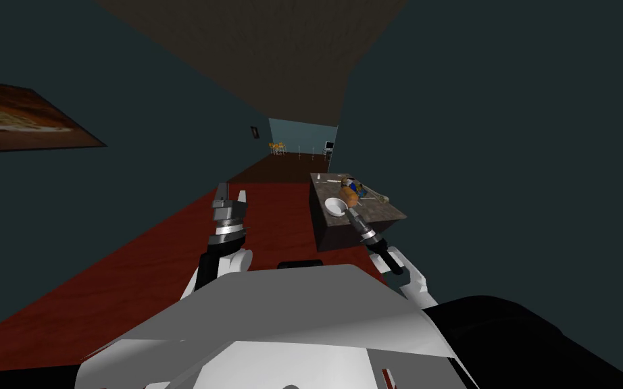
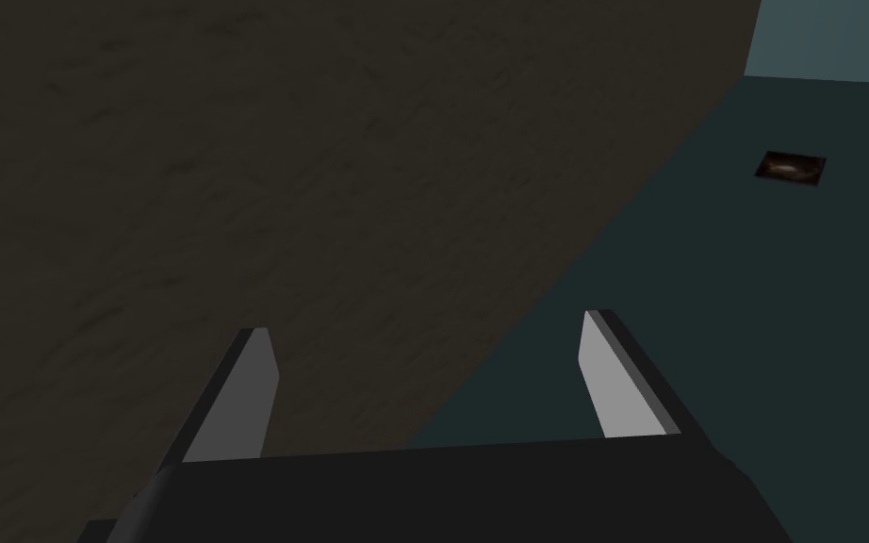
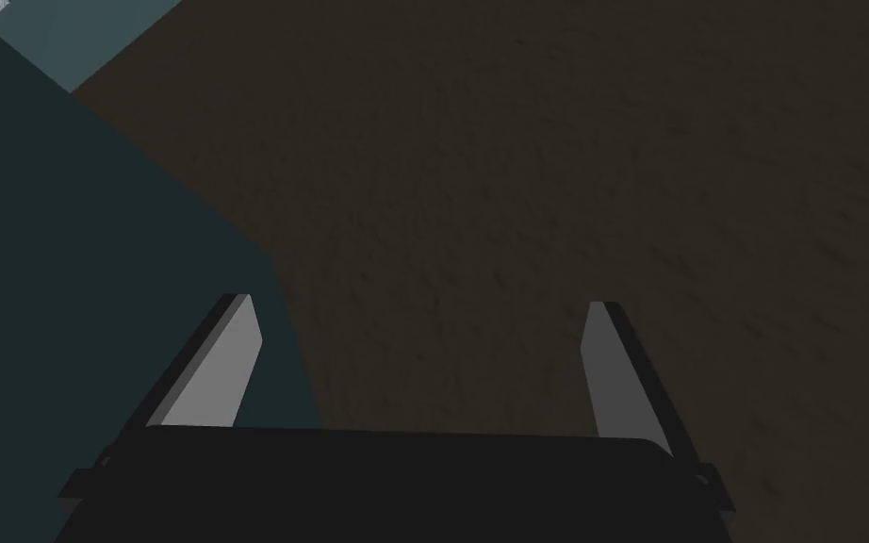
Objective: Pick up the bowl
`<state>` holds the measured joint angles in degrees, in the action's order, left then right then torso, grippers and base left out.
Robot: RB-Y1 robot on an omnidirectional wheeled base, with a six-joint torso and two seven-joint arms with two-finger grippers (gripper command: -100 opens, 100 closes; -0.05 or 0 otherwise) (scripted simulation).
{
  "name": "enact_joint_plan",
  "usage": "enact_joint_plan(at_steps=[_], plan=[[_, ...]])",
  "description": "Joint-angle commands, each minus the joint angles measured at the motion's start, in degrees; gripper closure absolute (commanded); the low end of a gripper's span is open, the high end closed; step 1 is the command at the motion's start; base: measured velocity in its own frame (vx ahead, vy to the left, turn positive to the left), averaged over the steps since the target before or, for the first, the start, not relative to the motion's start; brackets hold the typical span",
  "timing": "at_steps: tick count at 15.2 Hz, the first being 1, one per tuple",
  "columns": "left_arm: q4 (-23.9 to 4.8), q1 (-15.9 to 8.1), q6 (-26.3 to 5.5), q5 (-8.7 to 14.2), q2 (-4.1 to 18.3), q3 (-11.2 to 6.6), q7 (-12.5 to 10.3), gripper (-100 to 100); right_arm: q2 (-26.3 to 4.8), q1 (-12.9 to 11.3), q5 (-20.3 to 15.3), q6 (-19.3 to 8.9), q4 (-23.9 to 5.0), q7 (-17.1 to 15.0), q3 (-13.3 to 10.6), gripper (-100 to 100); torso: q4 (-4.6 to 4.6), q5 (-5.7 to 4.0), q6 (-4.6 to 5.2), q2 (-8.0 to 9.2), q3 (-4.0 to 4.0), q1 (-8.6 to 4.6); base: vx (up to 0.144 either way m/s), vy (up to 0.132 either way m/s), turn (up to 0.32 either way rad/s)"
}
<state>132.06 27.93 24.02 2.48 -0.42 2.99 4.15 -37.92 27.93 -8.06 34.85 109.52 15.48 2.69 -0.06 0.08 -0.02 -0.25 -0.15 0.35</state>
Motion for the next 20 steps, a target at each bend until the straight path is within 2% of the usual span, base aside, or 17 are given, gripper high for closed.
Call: enact_joint_plan(at_steps=[1,2,3,4,6,7,8,9,11,12,13,14,15,16,17,18,20], plan=[[0.0,0.0,0.0,0.0,0.0,0.00,0.0,0,-2.0,-0.2,-0.6,0.0,-1.0,0.4,-0.1,-100,0.00,0.00,0.00,0.00,0.00,0.00,0.040,0.058,0.018],[0.0,0.0,0.0,0.0,0.0,0.00,0.0,0,-3.9,-0.2,-2.2,-0.1,-3.0,1.1,-0.3,-100,0.01,-0.01,0.01,0.04,0.02,-0.05,0.041,0.069,0.074],[0.0,0.0,0.0,0.0,0.0,0.00,0.0,0,-5.1,-0.2,-2.2,-0.1,-3.0,1.1,-0.3,-100,0.01,-0.01,0.00,0.05,0.03,-0.05,0.043,0.072,0.079],[0.0,0.0,0.0,0.0,0.0,0.00,0.0,0,-6.6,-0.1,-3.8,-0.2,-5.1,1.8,-0.5,-100,0.01,-0.01,0.00,0.06,0.03,-0.05,0.048,0.082,0.108],[0.0,0.0,0.0,0.0,0.0,0.00,0.0,0,-8.2,-0.1,-3.8,-0.2,-5.1,1.8,-0.5,-100,0.01,0.00,0.00,0.03,0.02,0.00,0.050,0.077,0.058],[0.0,0.0,0.0,0.0,0.0,0.00,0.0,0,-10.3,0.0,-5.5,-0.2,-7.1,2.5,-0.8,-100,0.01,0.00,0.02,0.05,0.03,-0.02,0.046,0.085,0.087],[0.0,0.0,0.0,0.0,0.0,0.00,0.0,0,-11.3,0.0,-5.5,-0.2,-7.1,2.5,-0.8,-100,0.01,0.00,-0.01,0.05,0.03,0.01,0.054,0.082,0.080],[0.0,0.0,0.0,0.0,0.0,0.00,0.0,0,-12.8,0.1,-7.2,-0.3,-9.1,3.3,-1.1,-100,0.01,0.01,0.01,0.04,0.02,0.01,0.067,0.092,0.079],[0.0,0.0,0.0,0.0,0.0,0.00,0.0,0,-14.3,0.1,-7.2,-0.3,-9.2,3.3,-1.1,-100,0.00,0.02,0.01,0.00,0.00,0.06,0.055,0.085,0.056],[0.0,0.0,0.0,0.0,0.0,0.00,0.0,0,-16.4,0.2,-9.0,-0.4,-11.4,4.0,-1.4,-100,0.01,0.01,0.01,0.04,0.02,0.02,0.046,0.071,0.080],[0.0,0.0,0.0,0.0,0.0,0.00,0.0,0,-17.4,0.2,-9.0,-0.4,-11.4,4.0,-1.4,-100,0.01,0.00,0.00,0.05,0.02,-0.01,0.054,0.073,0.096],[0.0,0.0,0.0,0.0,0.0,0.00,0.0,0,-18.7,0.4,-10.7,-0.4,-13.5,4.8,-1.8,-100,0.01,0.01,0.00,0.04,0.02,-0.02,0.072,0.091,0.114],[0.0,0.0,0.0,0.0,0.0,0.00,0.0,0,-20.3,0.4,-10.7,-0.4,-13.5,4.8,-1.8,-100,0.00,0.01,-0.01,-0.01,0.00,0.02,0.069,0.094,0.093],[0.0,0.0,0.0,0.0,0.0,0.00,0.0,0,-21.8,0.6,-12.5,-0.5,-15.6,5.5,-2.3,-100,0.00,0.02,0.00,-0.02,-0.01,0.05,0.076,0.113,0.117],[0.0,0.0,0.0,0.0,0.0,0.00,0.0,0,-23.2,0.6,-12.5,-0.5,-15.6,5.5,-2.3,-100,-0.01,0.03,0.00,-0.03,-0.02,0.12,0.071,0.107,0.080],[0.0,0.0,0.0,0.0,0.0,0.00,0.0,0,-24.6,0.9,-14.3,-0.5,-17.5,6.2,-2.8,-100,-0.01,0.04,0.00,-0.03,-0.02,0.12,0.061,0.099,0.090],[0.0,0.0,0.0,0.0,0.0,0.00,0.0,0,-26.1,0.9,-14.3,-0.5,-17.8,6.2,-2.8,-100,0.00,0.03,0.00,0.02,0.01,0.11,0.046,0.080,0.054]])
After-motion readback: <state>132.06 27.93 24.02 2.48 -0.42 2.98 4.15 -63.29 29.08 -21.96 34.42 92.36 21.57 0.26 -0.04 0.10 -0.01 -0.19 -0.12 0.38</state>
